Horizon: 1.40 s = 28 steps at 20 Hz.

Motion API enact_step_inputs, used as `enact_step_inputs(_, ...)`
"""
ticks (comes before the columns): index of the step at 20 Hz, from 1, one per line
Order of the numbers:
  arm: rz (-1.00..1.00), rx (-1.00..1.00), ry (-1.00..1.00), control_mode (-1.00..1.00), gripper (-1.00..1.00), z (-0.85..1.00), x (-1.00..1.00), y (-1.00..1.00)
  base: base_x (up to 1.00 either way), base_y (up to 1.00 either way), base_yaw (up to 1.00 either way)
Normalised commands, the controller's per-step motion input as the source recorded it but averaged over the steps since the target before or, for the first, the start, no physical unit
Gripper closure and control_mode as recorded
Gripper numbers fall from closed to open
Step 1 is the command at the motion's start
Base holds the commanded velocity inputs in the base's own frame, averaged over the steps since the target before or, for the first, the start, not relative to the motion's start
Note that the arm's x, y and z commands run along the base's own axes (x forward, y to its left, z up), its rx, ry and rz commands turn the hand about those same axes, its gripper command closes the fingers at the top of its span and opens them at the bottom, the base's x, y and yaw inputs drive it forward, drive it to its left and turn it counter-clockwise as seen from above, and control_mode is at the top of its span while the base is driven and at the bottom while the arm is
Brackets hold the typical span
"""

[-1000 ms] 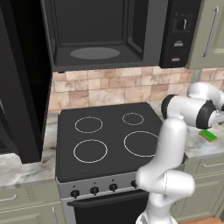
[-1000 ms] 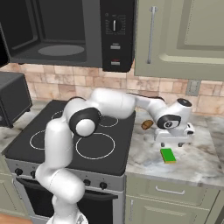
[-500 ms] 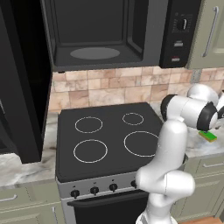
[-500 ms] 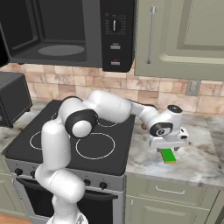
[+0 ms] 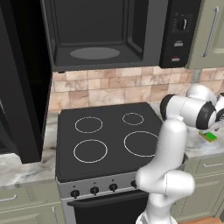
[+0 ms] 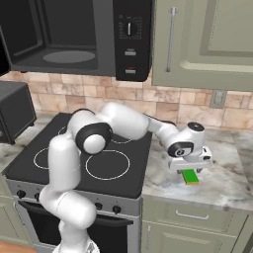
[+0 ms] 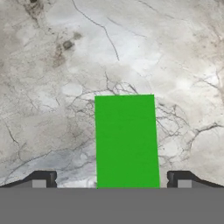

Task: Place the sponge inside the microwave to prepare for sanitizing.

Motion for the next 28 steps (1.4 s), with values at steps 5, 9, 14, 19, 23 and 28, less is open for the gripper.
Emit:
enact_step_inputs(5, 0.0, 0.0, 0.0, -1.0, -1.0, -0.21, 0.1, 0.0, 0.0, 0.0, 0.0)
enact_step_inputs(9, 0.0, 0.0, 0.0, -1.0, -1.0, -0.16, 0.17, -0.12, 0.0, 0.0, 0.0)
enact_step_inputs(14, 0.0, 0.0, 0.0, -1.0, -1.0, -0.17, 0.2, -0.22, 0.0, 0.0, 0.0)
enact_step_inputs(19, 0.0, 0.0, 0.0, -1.0, -1.0, -0.27, 0.33, -0.38, 0.0, 0.0, 0.0)
enact_step_inputs(23, 0.0, 0.0, 0.0, -1.0, -1.0, -0.29, 0.28, -0.23, 0.0, 0.0, 0.0)
enact_step_inputs(28, 0.0, 0.0, 0.0, -1.0, -1.0, -0.28, 0.04, 0.0, 0.0, 0.0, 0.0)
